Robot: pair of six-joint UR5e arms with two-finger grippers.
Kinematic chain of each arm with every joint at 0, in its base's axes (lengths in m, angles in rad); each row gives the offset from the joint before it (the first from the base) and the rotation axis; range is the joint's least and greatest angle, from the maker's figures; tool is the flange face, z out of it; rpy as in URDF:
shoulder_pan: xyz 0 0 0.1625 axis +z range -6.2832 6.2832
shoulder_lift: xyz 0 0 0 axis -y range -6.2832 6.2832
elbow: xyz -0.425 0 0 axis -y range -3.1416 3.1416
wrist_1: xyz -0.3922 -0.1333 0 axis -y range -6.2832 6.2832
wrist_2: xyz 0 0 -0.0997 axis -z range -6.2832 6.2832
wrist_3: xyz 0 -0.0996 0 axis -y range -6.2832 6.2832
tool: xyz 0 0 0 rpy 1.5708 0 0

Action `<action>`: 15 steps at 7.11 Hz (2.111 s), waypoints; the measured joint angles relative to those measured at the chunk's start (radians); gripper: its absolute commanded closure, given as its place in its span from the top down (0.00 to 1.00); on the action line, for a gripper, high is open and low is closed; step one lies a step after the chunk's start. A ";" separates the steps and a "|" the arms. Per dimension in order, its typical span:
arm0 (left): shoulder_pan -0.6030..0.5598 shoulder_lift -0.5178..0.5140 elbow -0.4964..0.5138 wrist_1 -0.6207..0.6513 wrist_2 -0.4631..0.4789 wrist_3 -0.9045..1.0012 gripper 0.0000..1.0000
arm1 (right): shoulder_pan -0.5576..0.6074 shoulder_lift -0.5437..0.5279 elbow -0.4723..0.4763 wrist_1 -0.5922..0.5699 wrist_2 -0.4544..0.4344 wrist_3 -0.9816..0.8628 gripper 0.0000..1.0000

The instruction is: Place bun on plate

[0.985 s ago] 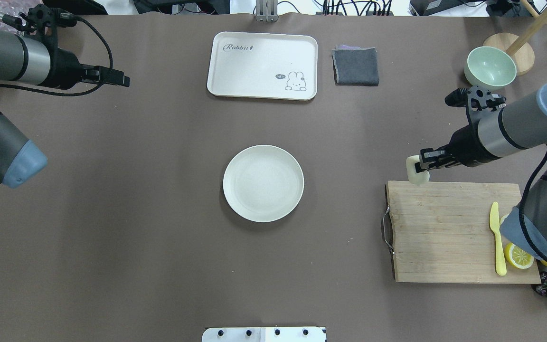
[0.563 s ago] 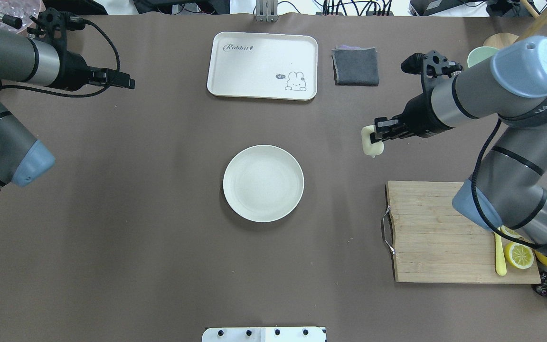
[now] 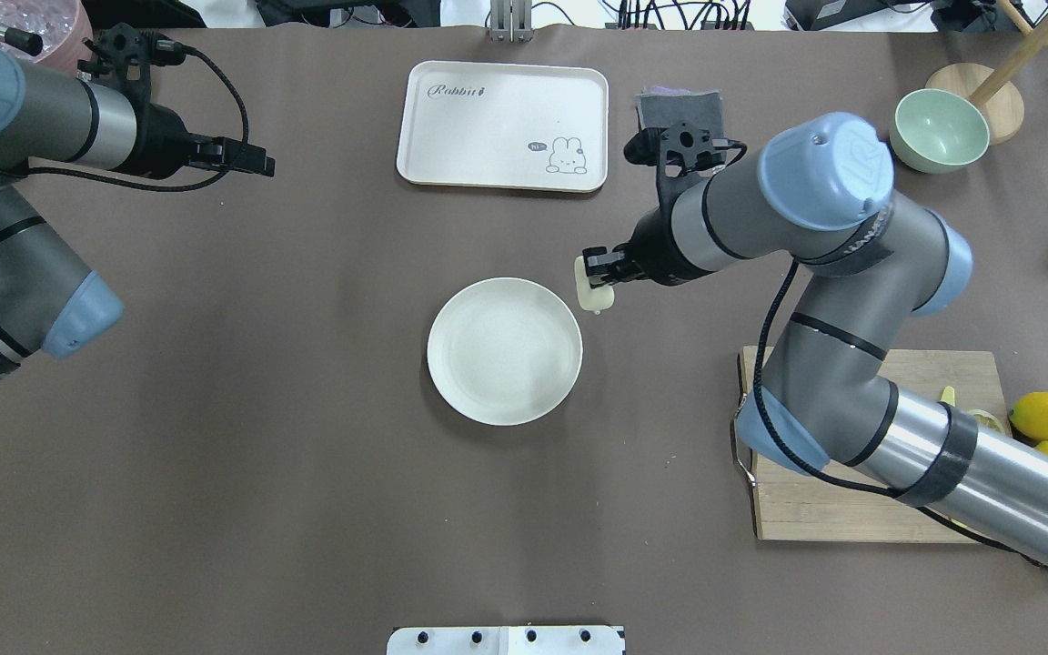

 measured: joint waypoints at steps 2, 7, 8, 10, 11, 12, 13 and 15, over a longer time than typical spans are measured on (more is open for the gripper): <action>0.007 0.000 -0.001 -0.025 0.000 -0.006 0.98 | -0.073 0.069 -0.058 0.003 -0.081 0.034 0.00; 0.008 0.013 -0.005 -0.050 0.000 -0.007 0.98 | -0.181 0.101 -0.115 0.011 -0.194 0.027 1.00; 0.008 0.013 -0.005 -0.053 0.001 -0.006 0.98 | -0.184 0.102 -0.118 0.011 -0.199 0.024 1.00; 0.002 0.012 -0.011 -0.054 0.001 -0.004 0.98 | -0.185 0.101 -0.120 0.012 -0.202 0.023 1.00; -0.004 0.012 -0.013 -0.054 0.001 -0.001 0.98 | -0.185 0.103 -0.119 0.013 -0.202 0.023 1.00; -0.010 0.010 -0.013 -0.053 0.001 0.000 0.98 | -0.182 0.105 -0.116 0.014 -0.201 0.023 1.00; -0.027 0.006 -0.012 -0.038 -0.001 0.001 0.98 | -0.171 0.105 -0.112 0.012 -0.198 0.024 1.00; -0.088 -0.011 -0.002 0.051 -0.009 0.008 0.98 | -0.085 0.089 -0.113 0.002 -0.125 0.024 1.00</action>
